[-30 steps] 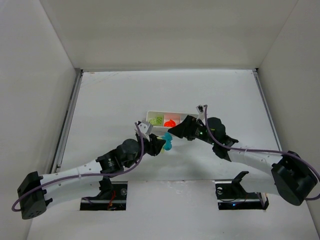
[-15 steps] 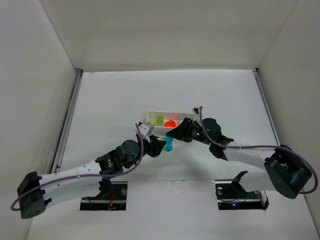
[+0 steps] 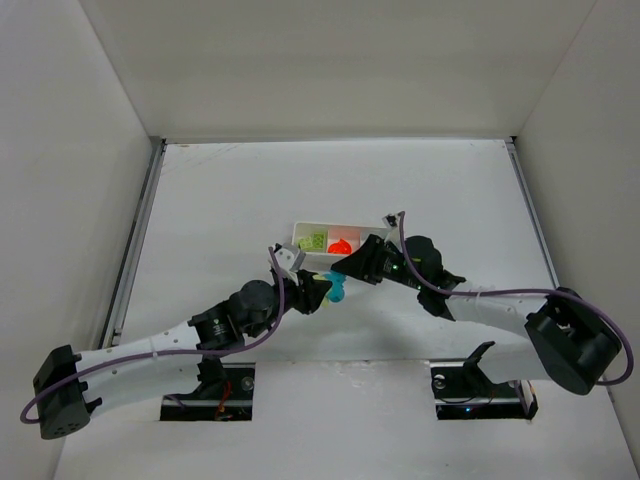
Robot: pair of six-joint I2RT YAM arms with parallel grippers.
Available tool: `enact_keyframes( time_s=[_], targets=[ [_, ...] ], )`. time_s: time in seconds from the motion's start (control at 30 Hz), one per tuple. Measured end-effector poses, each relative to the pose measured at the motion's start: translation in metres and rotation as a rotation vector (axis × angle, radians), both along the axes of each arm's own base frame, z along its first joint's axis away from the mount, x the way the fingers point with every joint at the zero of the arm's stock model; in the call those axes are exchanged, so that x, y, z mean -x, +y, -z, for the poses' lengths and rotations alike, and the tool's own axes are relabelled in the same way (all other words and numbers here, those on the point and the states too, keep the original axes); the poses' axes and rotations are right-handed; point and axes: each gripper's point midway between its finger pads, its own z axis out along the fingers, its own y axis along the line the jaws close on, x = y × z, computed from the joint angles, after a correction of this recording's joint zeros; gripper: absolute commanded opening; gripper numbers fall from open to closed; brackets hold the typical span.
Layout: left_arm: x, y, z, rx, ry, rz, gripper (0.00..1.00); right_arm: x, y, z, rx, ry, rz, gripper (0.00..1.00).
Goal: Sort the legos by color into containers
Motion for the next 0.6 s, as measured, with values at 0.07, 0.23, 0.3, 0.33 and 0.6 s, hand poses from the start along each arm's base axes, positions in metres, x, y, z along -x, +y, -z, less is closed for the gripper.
enact_keyframes(
  time_s=[0.07,0.23,0.3,0.33,0.6],
  targets=[
    [0.0003,-0.0001,-0.0008,0.002,-0.002,0.001,0.27,0.0009,0.0011,-0.0019,-0.009,-0.002,-0.008,0.55],
    [0.0004,-0.0001,-0.0006,0.001,-0.002,0.002,0.26,0.0012,0.0026,0.0012,-0.009,0.009,-0.014,0.58],
    [0.0003,0.0,-0.0006,0.0,-0.003,0.002,0.26,0.0015,0.0028,0.0023,-0.009,0.014,-0.015,0.63],
    [0.0003,0.0,-0.0007,0.0,-0.004,0.002,0.26,0.0017,0.003,0.0027,-0.009,0.016,-0.016,0.64],
    [0.0,0.0003,-0.0005,-0.005,-0.008,0.002,0.26,0.0032,0.0039,0.0051,-0.008,0.026,-0.026,0.49]
  ],
)
